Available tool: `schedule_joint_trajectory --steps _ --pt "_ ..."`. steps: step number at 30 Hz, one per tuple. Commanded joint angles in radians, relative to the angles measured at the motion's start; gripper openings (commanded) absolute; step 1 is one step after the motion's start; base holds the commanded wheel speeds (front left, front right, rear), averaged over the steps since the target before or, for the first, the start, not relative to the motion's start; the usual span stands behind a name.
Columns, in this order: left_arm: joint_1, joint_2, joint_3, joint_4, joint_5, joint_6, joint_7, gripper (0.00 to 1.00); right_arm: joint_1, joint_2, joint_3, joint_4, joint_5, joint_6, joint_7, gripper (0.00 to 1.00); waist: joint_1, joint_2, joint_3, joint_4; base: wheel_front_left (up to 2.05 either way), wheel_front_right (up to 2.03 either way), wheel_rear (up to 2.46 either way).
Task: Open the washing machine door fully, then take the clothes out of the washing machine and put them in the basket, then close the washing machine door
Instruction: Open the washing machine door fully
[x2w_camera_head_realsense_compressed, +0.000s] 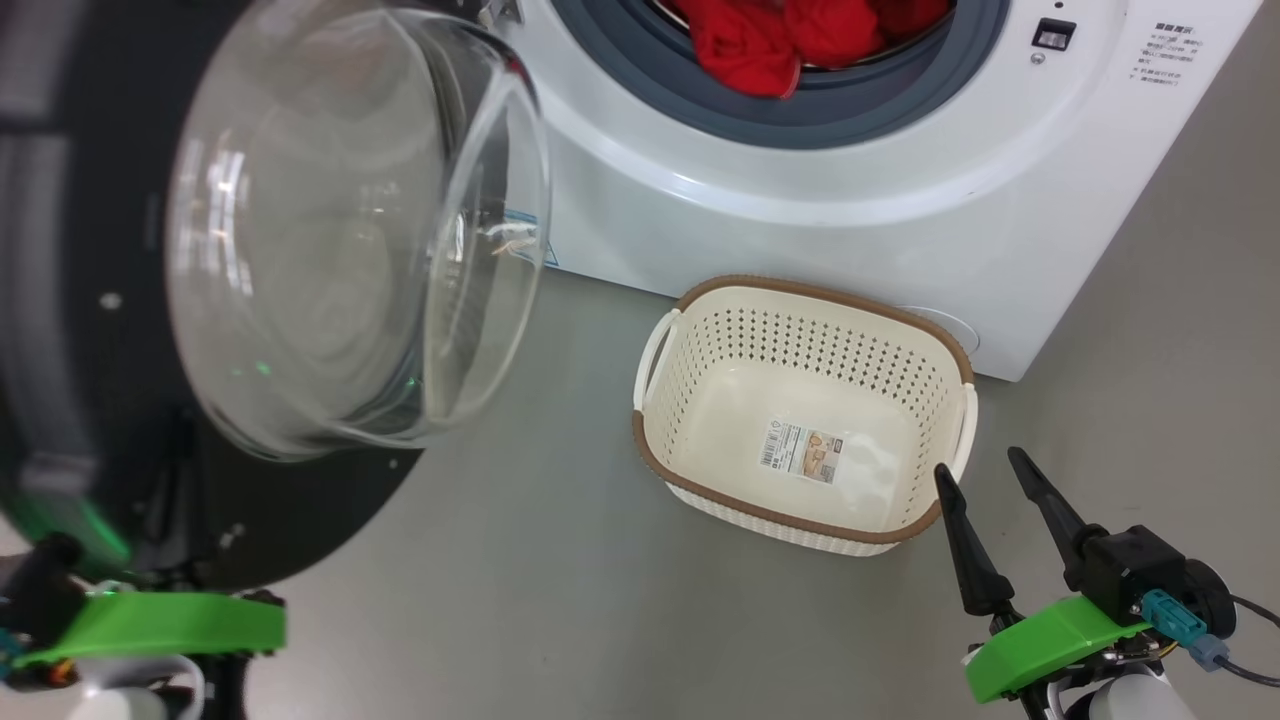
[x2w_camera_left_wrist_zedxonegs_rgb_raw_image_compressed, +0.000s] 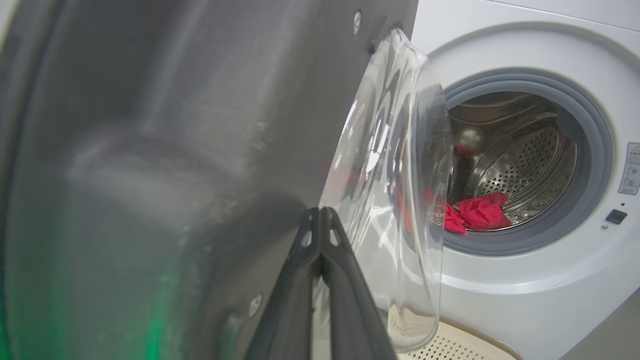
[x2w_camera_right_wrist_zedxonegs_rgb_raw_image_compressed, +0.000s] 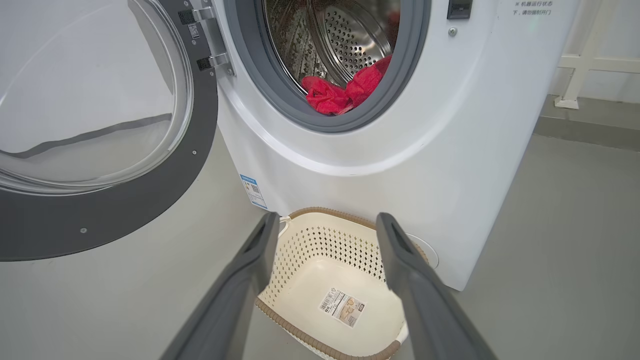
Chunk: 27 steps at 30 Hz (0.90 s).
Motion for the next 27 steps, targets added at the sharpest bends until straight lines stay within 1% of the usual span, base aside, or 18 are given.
schedule_joint_trajectory --steps 1,12,27 --pt "-0.039 0.050 0.070 -0.007 0.011 0.003 -0.005 0.00 -0.029 0.002 0.022 -0.024 -0.005 0.006 -0.009 1.00 0.0000 0.0000 0.004 -0.003 0.00 0.00 0.00" --pt "-0.162 0.096 0.229 0.114 0.053 0.003 -0.005 0.00 -0.038 0.002 0.022 -0.023 -0.023 0.006 -0.009 1.00 0.0000 0.0000 0.031 -0.014 0.00 0.00 0.00" --pt "-0.308 0.174 0.334 0.301 0.103 0.003 -0.005 0.00 -0.049 0.002 0.023 -0.032 -0.044 0.006 -0.009 1.00 0.0000 0.0000 0.065 -0.037 0.00 0.00 0.00"
